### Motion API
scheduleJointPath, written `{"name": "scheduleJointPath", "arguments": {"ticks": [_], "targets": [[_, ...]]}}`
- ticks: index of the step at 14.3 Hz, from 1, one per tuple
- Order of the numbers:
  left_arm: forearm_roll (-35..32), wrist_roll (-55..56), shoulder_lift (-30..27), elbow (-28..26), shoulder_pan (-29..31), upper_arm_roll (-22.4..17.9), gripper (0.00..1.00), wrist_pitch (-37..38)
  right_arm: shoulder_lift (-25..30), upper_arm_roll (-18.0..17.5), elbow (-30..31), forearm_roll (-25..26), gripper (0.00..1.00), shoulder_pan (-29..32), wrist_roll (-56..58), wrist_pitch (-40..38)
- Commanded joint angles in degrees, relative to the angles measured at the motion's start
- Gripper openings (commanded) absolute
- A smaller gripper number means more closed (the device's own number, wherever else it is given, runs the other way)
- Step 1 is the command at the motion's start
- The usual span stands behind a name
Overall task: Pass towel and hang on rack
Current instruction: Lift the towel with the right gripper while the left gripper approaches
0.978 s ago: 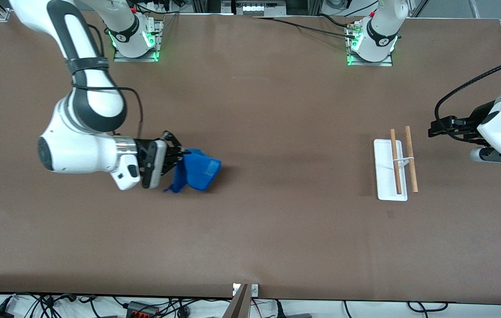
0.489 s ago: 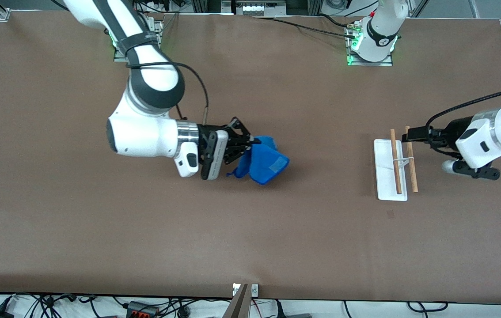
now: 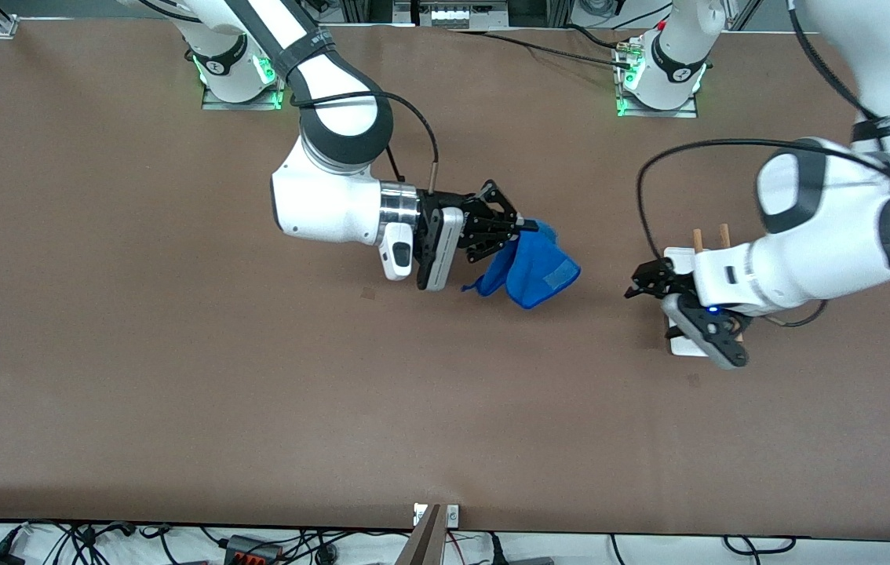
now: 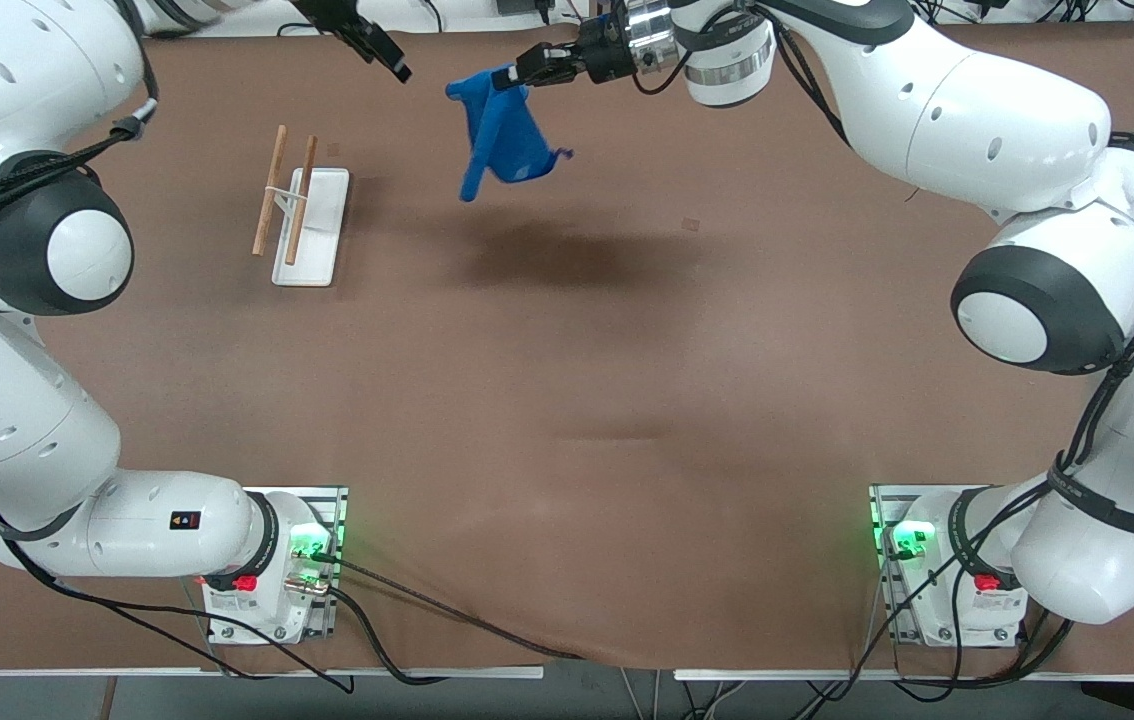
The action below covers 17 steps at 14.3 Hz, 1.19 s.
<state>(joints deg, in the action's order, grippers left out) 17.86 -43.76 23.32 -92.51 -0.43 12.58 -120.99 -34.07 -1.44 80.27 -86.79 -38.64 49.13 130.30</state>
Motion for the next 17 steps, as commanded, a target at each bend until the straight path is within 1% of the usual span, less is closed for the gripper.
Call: {"name": "scheduleJointPath", "arguments": {"ticks": [1,3,5,6,7,11,12,13,15,16,17], "targets": [[2.5,-22.0,-2.0,-5.2,1.6,1.2,1.00,-5.7,-0.6,0.6,-1.3,-2.0,0.00,-0.3,-0.8,0.1],[9.2,-38.5,-1.9,-5.7,5.6,1.1,1.00,-4.2,-0.6,0.6,-1.2,-1.9,0.00,-0.3,-0.7,0.2],[16.6,-52.4,-1.7,-5.7,7.5,1.2,1.00,1.7,-0.6,0.6,-1.1,-1.8,0.00,-0.3,-0.4,0.2],[18.5,-54.7,-1.7,-5.5,7.8,1.1,1.00,4.1,-0.6,0.6,-1.1,-1.8,0.00,-0.4,-0.4,0.3],[19.0,-54.7,-1.7,-5.3,7.7,1.1,1.00,5.4,-0.6,0.6,-1.1,-1.7,0.00,-0.4,-0.4,0.4],[19.6,-56.1,-1.3,-4.8,6.4,1.3,1.00,5.9,-0.6,0.6,-1.0,-1.6,0.00,-0.5,0.0,0.4],[20.8,-57.7,-0.2,-4.8,6.6,2.2,1.00,6.0,-0.6,0.6,-1.0,-1.5,0.00,-0.5,0.1,0.4],[24.4,-61.4,0.2,-4.8,7.1,3.3,1.00,6.1,-0.6,0.6,-1.0,-1.5,0.00,-0.5,0.2,0.4],[32.5,-71.5,2.9,-4.7,6.6,3.5,1.00,6.8,-0.6,0.6,-1.0,-1.5,0.00,-0.5,0.2,0.5],[37.3,-76.2,4.2,-4.7,6.5,3.6,1.00,9.3,-0.6,0.6,-1.0,-1.5,0.00,-0.5,0.2,0.6],[40.4,-79.0,4.5,-4.8,6.7,3.5,1.00,12.6,-0.6,0.6,-1.0,-1.5,0.00,-0.4,0.3,0.9]]}}
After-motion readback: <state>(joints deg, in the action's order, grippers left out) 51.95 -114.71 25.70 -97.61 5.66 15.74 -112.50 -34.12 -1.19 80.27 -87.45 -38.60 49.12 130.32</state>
